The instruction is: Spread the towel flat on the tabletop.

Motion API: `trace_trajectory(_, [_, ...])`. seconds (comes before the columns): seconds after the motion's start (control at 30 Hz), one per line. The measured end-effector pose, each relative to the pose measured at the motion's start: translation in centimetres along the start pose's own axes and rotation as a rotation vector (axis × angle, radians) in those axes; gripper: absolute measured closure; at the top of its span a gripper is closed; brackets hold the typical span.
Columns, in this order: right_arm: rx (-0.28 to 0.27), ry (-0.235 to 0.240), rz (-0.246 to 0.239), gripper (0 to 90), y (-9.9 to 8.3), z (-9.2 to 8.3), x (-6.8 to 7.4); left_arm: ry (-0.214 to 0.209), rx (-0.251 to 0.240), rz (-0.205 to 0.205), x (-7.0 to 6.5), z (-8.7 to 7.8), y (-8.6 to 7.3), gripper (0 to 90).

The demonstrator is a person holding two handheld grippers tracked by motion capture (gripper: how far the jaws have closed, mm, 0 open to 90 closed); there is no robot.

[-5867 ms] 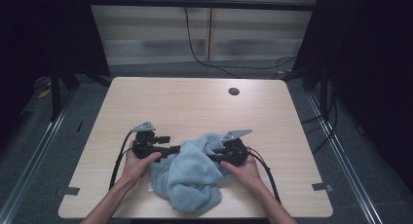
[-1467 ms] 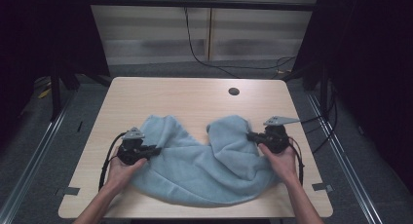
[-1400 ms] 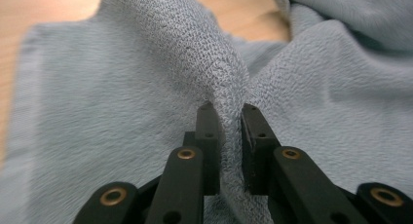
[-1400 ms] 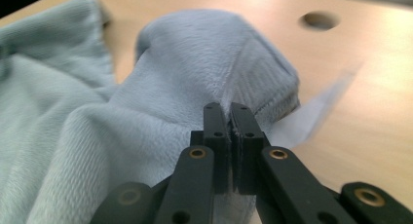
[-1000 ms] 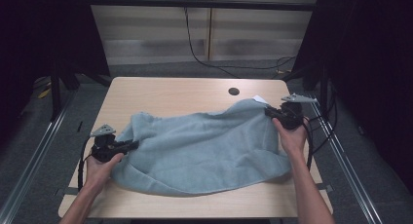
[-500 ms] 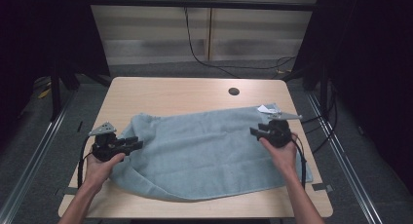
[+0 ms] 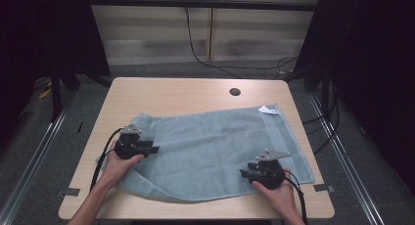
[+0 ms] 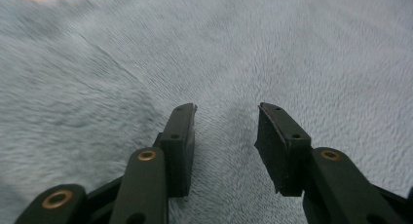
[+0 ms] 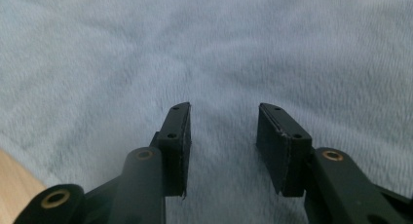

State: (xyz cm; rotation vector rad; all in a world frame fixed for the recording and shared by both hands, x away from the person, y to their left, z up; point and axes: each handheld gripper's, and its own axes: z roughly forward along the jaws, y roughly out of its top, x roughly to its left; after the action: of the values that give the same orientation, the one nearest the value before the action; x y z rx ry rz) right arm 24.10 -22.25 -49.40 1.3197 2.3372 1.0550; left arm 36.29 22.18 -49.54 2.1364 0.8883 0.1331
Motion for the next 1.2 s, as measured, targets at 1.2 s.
trace_trajectory(1.2, [0.006, -0.039, 0.001, 42.1, 11.3, 11.0, -5.0, -0.230, 0.042, 0.037, -8.7, 0.9, -1.3, 56.0])
